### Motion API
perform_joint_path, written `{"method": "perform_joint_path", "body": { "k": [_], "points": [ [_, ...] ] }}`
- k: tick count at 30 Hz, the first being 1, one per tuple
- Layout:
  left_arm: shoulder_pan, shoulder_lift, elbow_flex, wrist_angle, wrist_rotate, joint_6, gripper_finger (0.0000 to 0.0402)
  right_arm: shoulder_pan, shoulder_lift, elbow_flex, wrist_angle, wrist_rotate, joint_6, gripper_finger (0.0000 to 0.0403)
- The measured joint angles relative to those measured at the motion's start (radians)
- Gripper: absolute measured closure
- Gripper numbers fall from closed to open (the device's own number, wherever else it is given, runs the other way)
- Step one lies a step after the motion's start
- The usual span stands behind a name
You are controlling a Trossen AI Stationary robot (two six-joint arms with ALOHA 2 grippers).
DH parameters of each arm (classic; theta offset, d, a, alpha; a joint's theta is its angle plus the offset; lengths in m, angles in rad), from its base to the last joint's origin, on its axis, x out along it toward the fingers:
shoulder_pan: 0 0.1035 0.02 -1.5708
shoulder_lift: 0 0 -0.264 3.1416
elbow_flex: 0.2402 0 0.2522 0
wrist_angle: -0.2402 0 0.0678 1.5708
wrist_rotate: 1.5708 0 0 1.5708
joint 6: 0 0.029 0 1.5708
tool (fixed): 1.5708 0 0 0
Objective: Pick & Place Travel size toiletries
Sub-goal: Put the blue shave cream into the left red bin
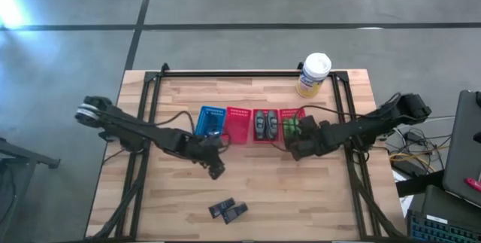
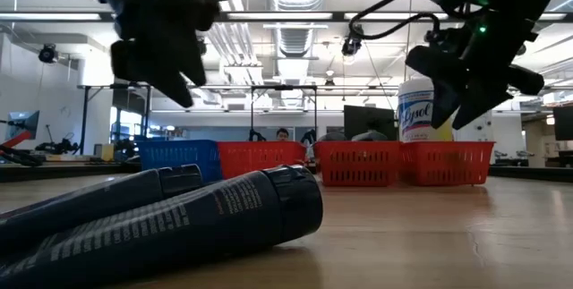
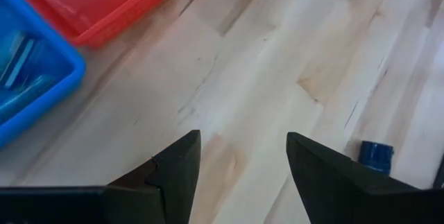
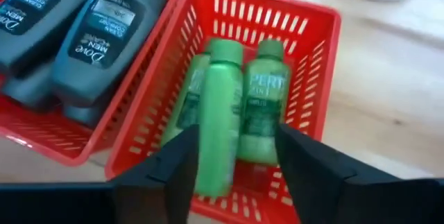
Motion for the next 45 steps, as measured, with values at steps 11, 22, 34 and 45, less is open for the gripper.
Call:
{"method": "perform_joint_path", "body": {
  "k": [11,22,34,45],
  "points": [
    [-0.055,-0.059,-0.026,0.025,0.201,0.042,0.0185,0.04,-0.111,0.037,-0.01,-0.048,-0.036,0.0105],
    [-0.288,0.1,-0.004,0.148,0.205,0.084,0.0186,0.181,-0.144,0.071,-0.009,-0.05,0.036,0.0045],
    [-0.373,0.383,0.336,-0.118,-0.041,-0.007,0.0179,0.325,-0.136,0.07,-0.034,-0.025,0.148,0.0037],
    [-0.339,0.628,0.617,-0.288,-0.113,-0.009,0.0108,0.371,-0.132,0.071,-0.047,-0.025,0.156,0.0037]
  ]
}}
